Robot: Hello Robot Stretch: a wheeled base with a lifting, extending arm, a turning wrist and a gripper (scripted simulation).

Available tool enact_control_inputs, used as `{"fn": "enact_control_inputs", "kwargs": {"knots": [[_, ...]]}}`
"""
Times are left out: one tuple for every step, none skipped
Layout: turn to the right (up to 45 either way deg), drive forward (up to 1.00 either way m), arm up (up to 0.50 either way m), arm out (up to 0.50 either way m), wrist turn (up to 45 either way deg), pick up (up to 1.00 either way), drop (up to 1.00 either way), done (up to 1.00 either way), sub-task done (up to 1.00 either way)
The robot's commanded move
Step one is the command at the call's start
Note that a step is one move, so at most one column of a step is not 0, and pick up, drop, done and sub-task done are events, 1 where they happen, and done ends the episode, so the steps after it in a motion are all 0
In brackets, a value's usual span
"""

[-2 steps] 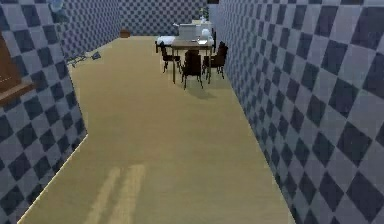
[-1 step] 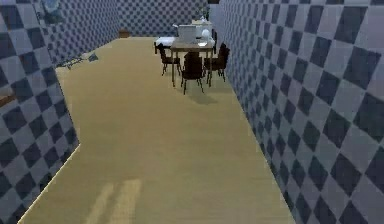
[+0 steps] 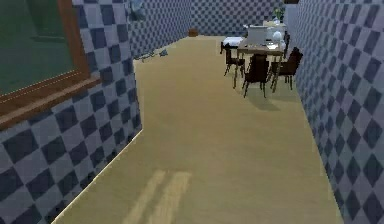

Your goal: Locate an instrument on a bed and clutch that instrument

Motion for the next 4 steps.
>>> {"fn": "enact_control_inputs", "kwargs": {"knots": [[0.0, 1.00, 0.00, 0.00, 0.0, 0.00, 0.00, 0.00, 0.00], [0.0, 1.00, 0.00, 0.00, 0.0, 0.00, 0.00, 0.00, 0.00], [0.0, 1.00, 0.00, 0.00, 0.0, 0.00, 0.00, 0.00, 0.00], [0.0, 1.00, 0.00, 0.00, 0.0, 0.00, 0.00, 0.00, 0.00]]}}
